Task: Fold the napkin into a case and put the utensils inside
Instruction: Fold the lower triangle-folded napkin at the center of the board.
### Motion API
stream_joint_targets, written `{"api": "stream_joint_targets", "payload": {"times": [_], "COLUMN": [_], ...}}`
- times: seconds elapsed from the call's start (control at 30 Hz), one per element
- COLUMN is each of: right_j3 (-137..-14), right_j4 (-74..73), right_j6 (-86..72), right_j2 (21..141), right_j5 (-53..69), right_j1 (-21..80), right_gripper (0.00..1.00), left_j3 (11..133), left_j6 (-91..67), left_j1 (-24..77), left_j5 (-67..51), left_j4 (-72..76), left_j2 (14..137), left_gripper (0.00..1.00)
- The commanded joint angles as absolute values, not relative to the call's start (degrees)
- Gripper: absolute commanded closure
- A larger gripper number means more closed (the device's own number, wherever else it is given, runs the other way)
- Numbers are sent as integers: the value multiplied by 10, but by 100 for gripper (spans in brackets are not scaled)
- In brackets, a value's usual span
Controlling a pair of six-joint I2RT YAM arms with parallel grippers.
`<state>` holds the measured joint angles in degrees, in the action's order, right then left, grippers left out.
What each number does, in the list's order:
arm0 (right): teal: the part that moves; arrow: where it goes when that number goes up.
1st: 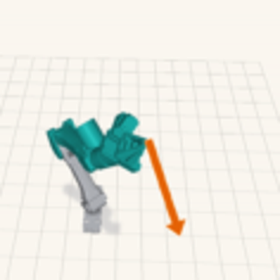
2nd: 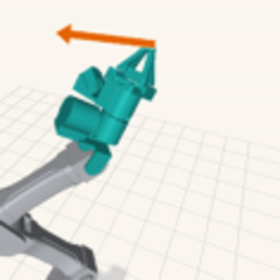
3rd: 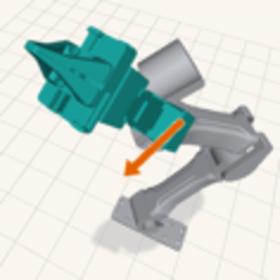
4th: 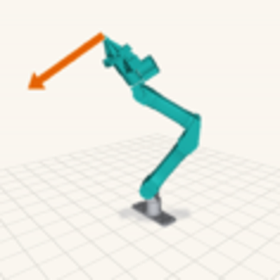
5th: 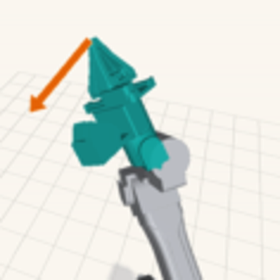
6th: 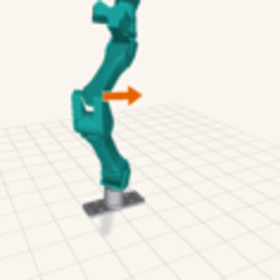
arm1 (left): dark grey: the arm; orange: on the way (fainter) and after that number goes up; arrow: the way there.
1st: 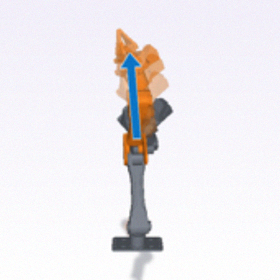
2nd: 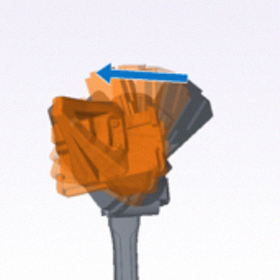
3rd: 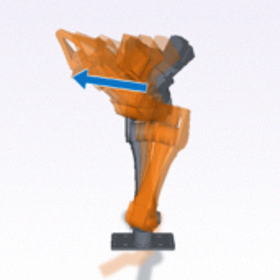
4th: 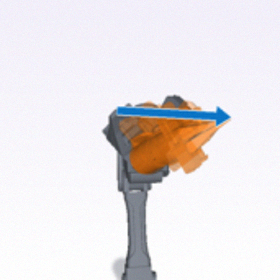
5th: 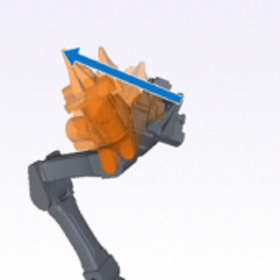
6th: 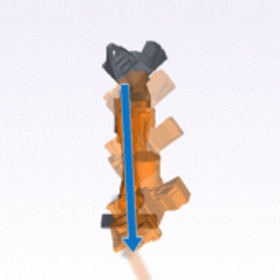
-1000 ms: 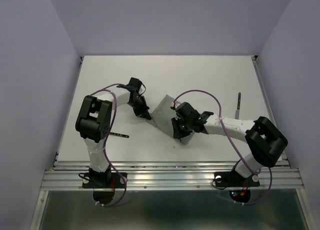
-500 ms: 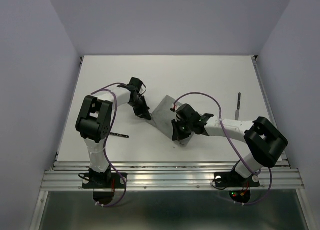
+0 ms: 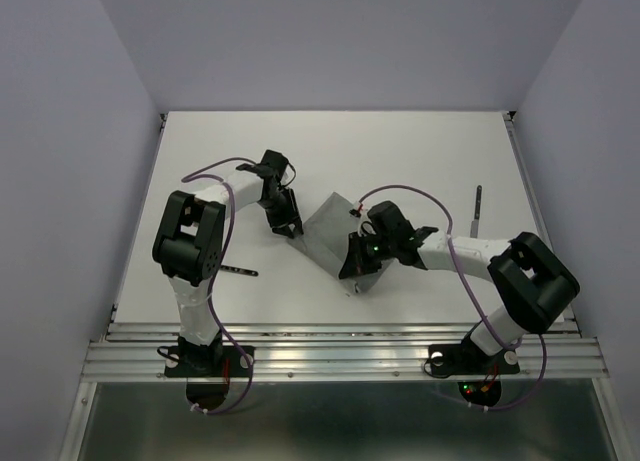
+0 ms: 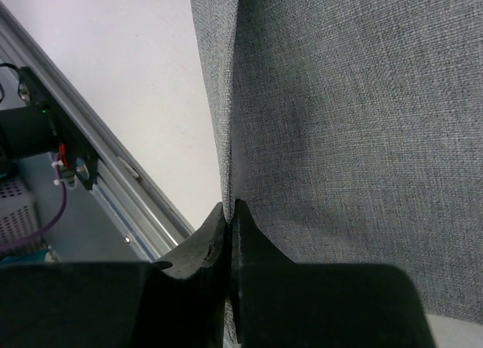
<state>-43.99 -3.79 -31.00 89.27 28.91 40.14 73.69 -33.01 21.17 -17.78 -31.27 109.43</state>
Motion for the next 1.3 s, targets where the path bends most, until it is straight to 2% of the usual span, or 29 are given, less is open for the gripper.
{"api": "stream_joint_targets", "payload": {"times": [0.0,0.3,0.73,1.27], "right_j3": [-421,-384,-358,-276], "right_j4": [32,106,149,293], "right_j6": [-356,-418,-456,-547], "right_j2": [887,886,855,861], "right_j5": [328,333,320,374], "right_j1": [398,393,376,338], "right_gripper": [99,99,99,99], "left_j3": [768,801,804,818], "left_j6": [-308,-291,-279,-279], "left_j1": [209,210,209,197], "left_j5": [-146,-112,-116,-107], "left_j4": [-336,-363,-369,-385], "left_j2": [1062,1031,1016,1004], "left_gripper": [55,45,45,45]}}
